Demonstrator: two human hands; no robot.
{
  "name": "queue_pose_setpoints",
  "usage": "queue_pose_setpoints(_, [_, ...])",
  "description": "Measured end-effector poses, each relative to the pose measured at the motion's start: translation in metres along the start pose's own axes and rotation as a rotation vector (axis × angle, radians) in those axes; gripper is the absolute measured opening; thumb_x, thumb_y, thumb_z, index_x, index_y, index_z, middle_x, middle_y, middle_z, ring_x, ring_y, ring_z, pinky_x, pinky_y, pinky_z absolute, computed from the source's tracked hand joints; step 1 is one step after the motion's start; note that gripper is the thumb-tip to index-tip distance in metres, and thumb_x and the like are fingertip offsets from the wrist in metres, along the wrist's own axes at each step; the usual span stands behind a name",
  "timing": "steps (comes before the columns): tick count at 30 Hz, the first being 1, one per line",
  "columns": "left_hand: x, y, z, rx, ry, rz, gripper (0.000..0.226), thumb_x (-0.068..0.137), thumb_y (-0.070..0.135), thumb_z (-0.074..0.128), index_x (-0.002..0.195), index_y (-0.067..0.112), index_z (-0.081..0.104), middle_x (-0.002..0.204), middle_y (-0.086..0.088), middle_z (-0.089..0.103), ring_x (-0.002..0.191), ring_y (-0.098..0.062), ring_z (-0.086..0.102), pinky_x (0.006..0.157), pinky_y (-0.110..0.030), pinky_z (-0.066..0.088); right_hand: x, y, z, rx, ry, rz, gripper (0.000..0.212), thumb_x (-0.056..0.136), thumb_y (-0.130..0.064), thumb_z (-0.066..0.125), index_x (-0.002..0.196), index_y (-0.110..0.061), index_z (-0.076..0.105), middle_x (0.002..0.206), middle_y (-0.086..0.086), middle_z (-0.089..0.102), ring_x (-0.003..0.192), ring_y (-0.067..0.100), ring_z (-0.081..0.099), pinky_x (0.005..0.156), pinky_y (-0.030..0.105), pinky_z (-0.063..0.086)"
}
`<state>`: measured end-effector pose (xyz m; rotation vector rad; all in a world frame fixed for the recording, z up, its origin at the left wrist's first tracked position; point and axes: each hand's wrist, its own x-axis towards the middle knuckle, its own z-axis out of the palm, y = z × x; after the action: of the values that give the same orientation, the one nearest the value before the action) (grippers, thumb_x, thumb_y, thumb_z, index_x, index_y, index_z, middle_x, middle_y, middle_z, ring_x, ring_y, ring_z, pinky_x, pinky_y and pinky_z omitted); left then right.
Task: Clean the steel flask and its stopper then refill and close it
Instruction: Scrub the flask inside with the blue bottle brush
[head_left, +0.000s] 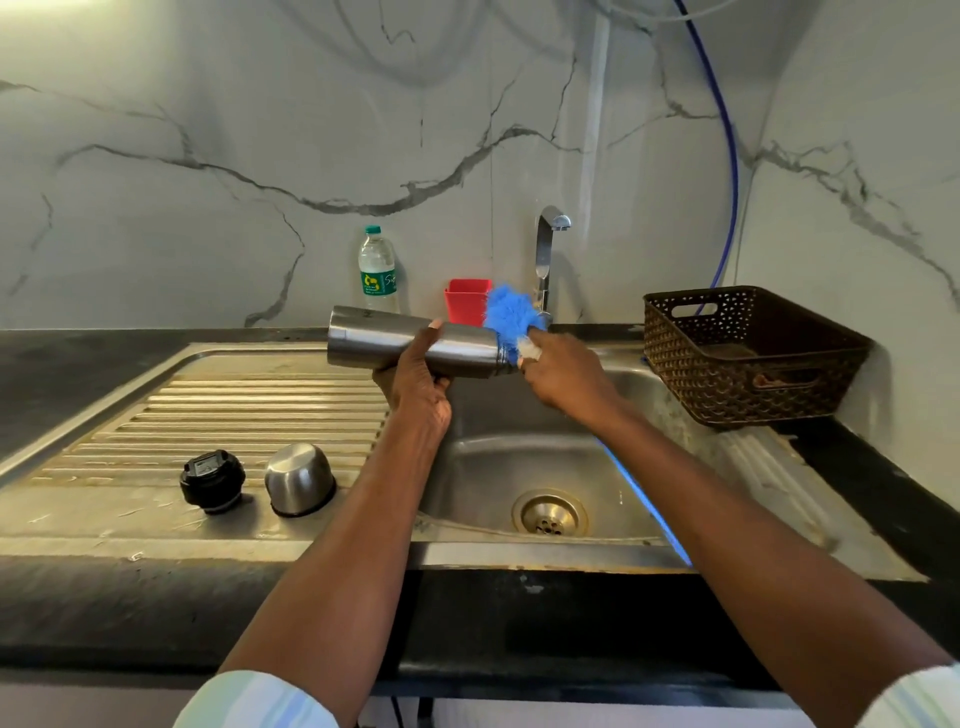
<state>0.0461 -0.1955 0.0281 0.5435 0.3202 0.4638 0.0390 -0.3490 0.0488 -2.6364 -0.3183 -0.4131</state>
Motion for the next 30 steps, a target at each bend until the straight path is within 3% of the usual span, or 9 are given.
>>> queue_pose_setpoints(4, [0.009,0.001,-0.007,-0.068,0.094,-0.004,0.077,0.065,0.004,0.087,0.13,0.009,0.046,0.117,-0.014,0.065,0.097,-0.029,0.067,0.055,-0.033,0.059,-0.032,-0.02,0.012,-0.118,-0.001,-0.073,0.05,0.097,-0.03,0.046,0.145,-0.022,0.034,0.125,0.018,0.041,0.094,0.036,0.058,0.075,0.037,0.042])
queue_pose_setpoints(6, [0.011,0.002,-0.01,-0.065,0.065,-0.028,0.078,0.065,0.005,0.087,0.131,0.009,0.047,0.118,-0.015,0.065,0.099,-0.03,0.067,0.057,-0.036,0.06,-0.021,-0.023,0.009,-0.11,-0.006,-0.051,0.047,0.096,-0.026,0.047,0.142,-0.019,0.04,0.126,0.02,0.045,0.1,0.04,0.057,0.076,0.035,0.039])
queue_pose_setpoints(8, [0.009,0.004,-0.01,-0.028,0.022,-0.032,0.077,0.066,0.003,0.086,0.132,0.009,0.046,0.117,-0.016,0.065,0.099,-0.029,0.066,0.062,-0.038,0.061,-0.002,-0.02,-0.004,0.04,-0.037,0.005,0.028,0.092,-0.019,0.052,0.119,-0.014,0.058,0.117,0.02,0.058,0.1,0.038,0.059,0.07,0.03,0.034])
queue_pose_setpoints(10, [0.013,0.007,-0.01,-0.018,-0.011,-0.021,0.078,0.066,0.002,0.085,0.133,0.009,0.044,0.118,-0.017,0.065,0.101,-0.03,0.067,0.07,-0.042,0.062,0.003,-0.019,-0.018,0.197,-0.081,0.045,0.006,0.088,-0.015,0.055,0.09,-0.016,0.061,0.097,0.014,0.064,0.086,0.032,0.06,0.06,0.029,0.033])
queue_pose_setpoints(13, [0.02,0.009,-0.018,-0.044,-0.055,-0.04,0.061,0.069,0.003,0.082,0.122,0.005,0.052,0.12,-0.021,0.066,0.106,-0.037,0.067,0.08,-0.049,0.06,-0.012,-0.022,-0.017,0.3,-0.131,0.016,0.008,0.085,-0.015,0.06,0.077,-0.017,0.058,0.074,0.003,0.057,0.063,0.018,0.051,0.052,0.026,0.031])
queue_pose_setpoints(16, [0.02,0.007,-0.018,-0.077,-0.079,-0.042,0.047,0.073,0.006,0.078,0.115,0.004,0.058,0.124,-0.023,0.065,0.113,-0.039,0.064,0.083,-0.048,0.059,-0.022,-0.021,-0.011,0.346,-0.145,0.037,0.006,0.084,-0.016,0.062,0.079,-0.013,0.062,0.07,0.003,0.057,0.06,0.017,0.05,0.052,0.028,0.031])
queue_pose_setpoints(22, [0.013,0.002,-0.014,-0.007,-0.093,-0.078,0.092,0.056,0.022,0.094,0.133,0.009,0.046,0.12,-0.021,0.068,0.103,-0.038,0.069,0.082,-0.06,0.057,-0.02,-0.011,-0.016,0.606,-0.192,0.139,0.014,0.087,-0.017,0.066,0.098,-0.009,0.07,0.08,0.006,0.066,0.059,0.016,0.055,0.054,0.023,0.041])
queue_pose_setpoints(26, [0.014,0.005,-0.014,0.053,-0.123,-0.123,0.083,0.058,0.021,0.092,0.128,0.01,0.05,0.115,-0.019,0.069,0.101,-0.037,0.069,0.082,-0.059,0.057,-0.019,-0.01,-0.008,0.719,-0.217,0.177,0.018,0.087,-0.014,0.067,0.103,-0.005,0.07,0.087,0.01,0.066,0.065,0.018,0.055,0.06,0.026,0.042])
queue_pose_setpoints(30, [0.018,0.007,-0.013,0.1,-0.208,-0.112,0.043,0.08,0.021,0.079,0.114,0.007,0.056,0.105,-0.016,0.067,0.097,-0.033,0.068,0.089,-0.054,0.056,-0.019,-0.011,-0.009,0.832,-0.233,0.254,0.011,0.089,-0.012,0.067,0.099,-0.007,0.067,0.077,0.01,0.064,0.057,0.018,0.055,0.053,0.026,0.043])
